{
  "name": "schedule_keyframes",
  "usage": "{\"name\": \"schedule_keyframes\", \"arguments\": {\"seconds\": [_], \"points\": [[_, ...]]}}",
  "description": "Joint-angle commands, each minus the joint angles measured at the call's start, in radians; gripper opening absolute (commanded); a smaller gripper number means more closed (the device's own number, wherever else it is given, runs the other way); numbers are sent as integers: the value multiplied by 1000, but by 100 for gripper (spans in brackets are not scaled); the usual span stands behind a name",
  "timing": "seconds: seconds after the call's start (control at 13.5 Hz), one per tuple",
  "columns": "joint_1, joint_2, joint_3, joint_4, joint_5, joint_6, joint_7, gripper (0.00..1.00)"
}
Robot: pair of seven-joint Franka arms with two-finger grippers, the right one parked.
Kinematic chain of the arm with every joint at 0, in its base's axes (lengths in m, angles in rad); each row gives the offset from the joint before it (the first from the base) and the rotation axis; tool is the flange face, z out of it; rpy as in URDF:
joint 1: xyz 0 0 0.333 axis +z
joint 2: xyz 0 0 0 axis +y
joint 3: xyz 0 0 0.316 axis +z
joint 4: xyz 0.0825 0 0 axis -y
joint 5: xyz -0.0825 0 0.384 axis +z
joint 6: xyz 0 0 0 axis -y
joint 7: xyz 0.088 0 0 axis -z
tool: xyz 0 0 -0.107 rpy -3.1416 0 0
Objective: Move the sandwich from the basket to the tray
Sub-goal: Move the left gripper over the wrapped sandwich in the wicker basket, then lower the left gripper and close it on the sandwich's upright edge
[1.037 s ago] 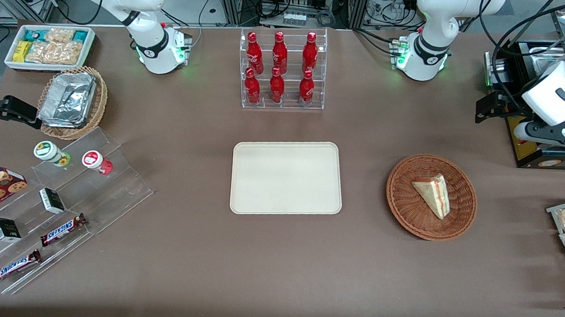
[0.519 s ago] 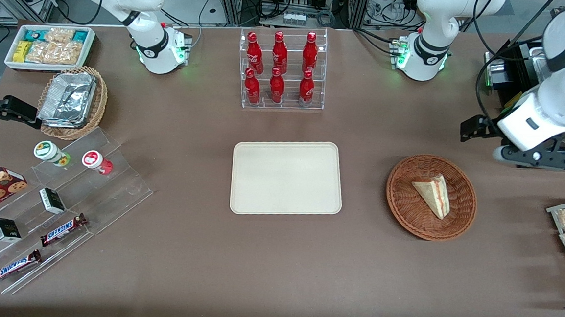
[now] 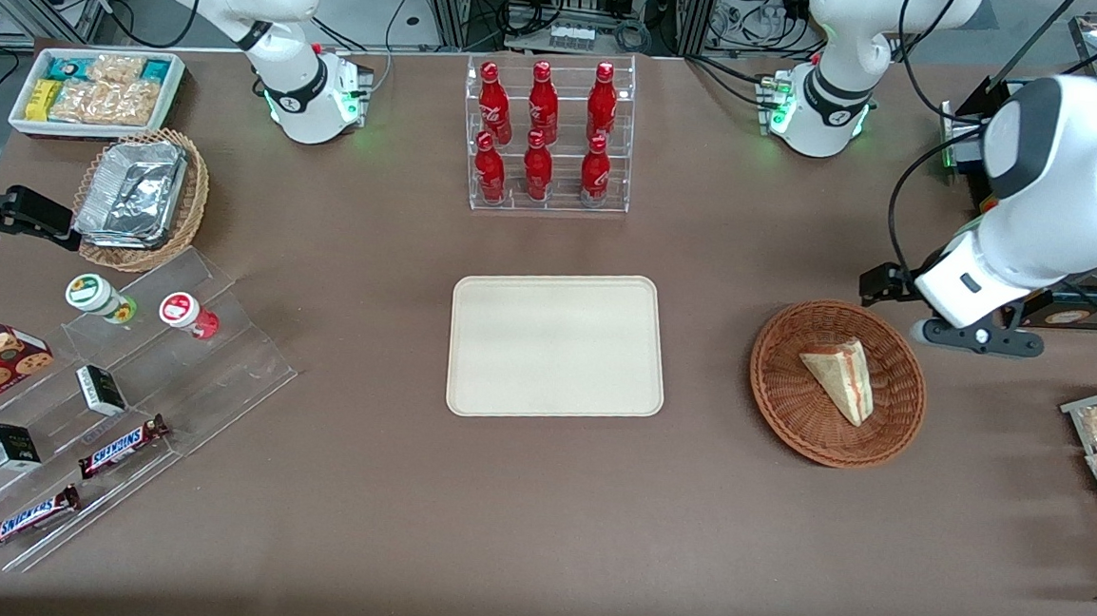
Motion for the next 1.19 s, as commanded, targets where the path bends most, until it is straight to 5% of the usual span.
{"name": "schedule_keyframes", "arguments": {"seconds": [0.0,0.44,1.11], "points": [[7,11,-3,-60,2,85,-67,100],[8,97,0,-106,2,226,-97,100],[18,128,5,-144,2,315,-567,100]]}}
